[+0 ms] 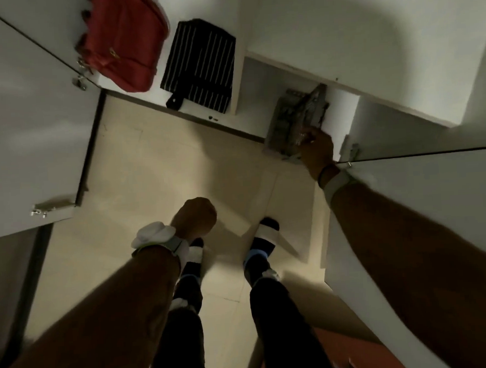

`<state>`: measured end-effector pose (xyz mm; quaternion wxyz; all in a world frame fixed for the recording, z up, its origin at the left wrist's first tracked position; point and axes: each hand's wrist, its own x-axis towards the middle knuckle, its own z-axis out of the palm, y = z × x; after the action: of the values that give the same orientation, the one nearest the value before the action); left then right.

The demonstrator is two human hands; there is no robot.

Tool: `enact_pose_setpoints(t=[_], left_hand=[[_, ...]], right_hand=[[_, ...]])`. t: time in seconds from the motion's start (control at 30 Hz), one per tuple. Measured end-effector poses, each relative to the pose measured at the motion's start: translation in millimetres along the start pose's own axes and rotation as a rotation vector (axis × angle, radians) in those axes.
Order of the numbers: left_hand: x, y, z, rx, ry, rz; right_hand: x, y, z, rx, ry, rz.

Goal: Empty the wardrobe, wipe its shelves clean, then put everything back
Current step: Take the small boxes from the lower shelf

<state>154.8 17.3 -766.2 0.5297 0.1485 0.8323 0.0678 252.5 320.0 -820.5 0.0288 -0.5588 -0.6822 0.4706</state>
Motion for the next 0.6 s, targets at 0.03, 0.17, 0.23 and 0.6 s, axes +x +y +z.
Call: enact_pose_setpoints(t=[0.03, 0.17, 0.23, 0.6], left_hand=[[-15, 2, -6, 0.006, -0.002, 0.011], [-91, 16, -38, 0.078, -0.011, 0.091], [-136, 15, -62, 0.140, -0.026, 0.155], [-282, -21, -92, 0.460, -0.186, 0.375]], right_hand=[[-23, 5, -8, -0.006, -0.029, -0.014], [-145, 11, -40, -0.020, -0.055, 0.019], [-211, -8, -57, 0.004, -0.030, 0.022], [-531, -46, -104, 0.332, 0.354, 0.199]])
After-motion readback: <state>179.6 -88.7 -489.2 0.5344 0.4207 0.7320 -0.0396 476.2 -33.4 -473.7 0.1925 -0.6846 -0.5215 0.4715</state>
